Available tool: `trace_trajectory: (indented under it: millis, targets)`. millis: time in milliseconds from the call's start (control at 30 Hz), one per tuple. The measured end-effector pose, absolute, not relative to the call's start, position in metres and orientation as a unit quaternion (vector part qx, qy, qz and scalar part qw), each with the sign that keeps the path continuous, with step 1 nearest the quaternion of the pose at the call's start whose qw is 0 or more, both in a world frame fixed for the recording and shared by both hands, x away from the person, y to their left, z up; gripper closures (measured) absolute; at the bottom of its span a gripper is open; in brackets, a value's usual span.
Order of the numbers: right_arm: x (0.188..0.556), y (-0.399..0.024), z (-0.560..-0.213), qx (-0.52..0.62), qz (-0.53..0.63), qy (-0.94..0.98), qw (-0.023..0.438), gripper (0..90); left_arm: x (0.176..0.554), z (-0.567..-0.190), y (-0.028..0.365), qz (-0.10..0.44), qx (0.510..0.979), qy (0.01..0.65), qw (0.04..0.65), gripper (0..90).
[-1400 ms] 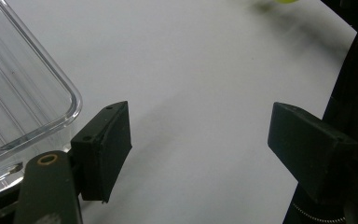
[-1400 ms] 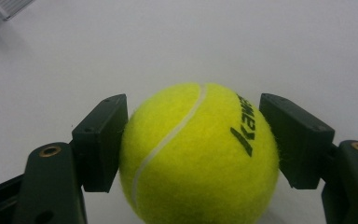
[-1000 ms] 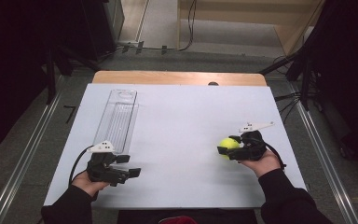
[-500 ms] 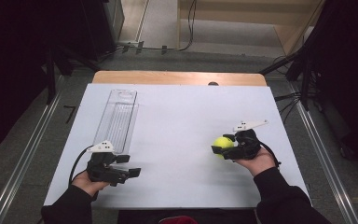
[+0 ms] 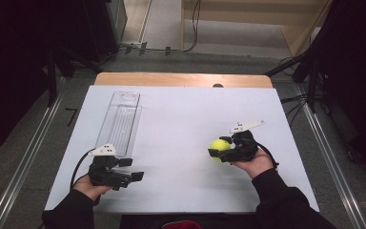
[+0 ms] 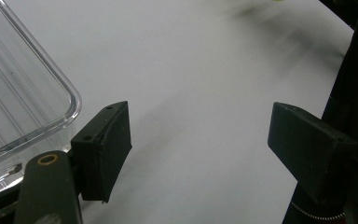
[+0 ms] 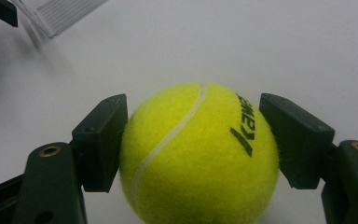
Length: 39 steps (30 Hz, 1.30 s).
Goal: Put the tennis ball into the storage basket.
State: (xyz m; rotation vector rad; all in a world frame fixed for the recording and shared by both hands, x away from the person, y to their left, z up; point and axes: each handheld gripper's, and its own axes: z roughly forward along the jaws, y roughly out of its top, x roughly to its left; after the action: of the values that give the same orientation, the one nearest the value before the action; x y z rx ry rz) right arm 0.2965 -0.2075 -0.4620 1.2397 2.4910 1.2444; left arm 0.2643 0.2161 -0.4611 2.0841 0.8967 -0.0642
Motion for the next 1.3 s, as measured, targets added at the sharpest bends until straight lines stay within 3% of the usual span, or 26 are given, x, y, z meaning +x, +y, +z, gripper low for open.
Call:
trace_trajectory:
  millis: [1300]
  targets:
    - [0.320, -0.155, -0.448, 0.373, 0.413, 0.831, 0.018, 24.9, 0.264, -0.462, 0.216, -0.019, 0.834, 0.355, 0.423, 22.2]
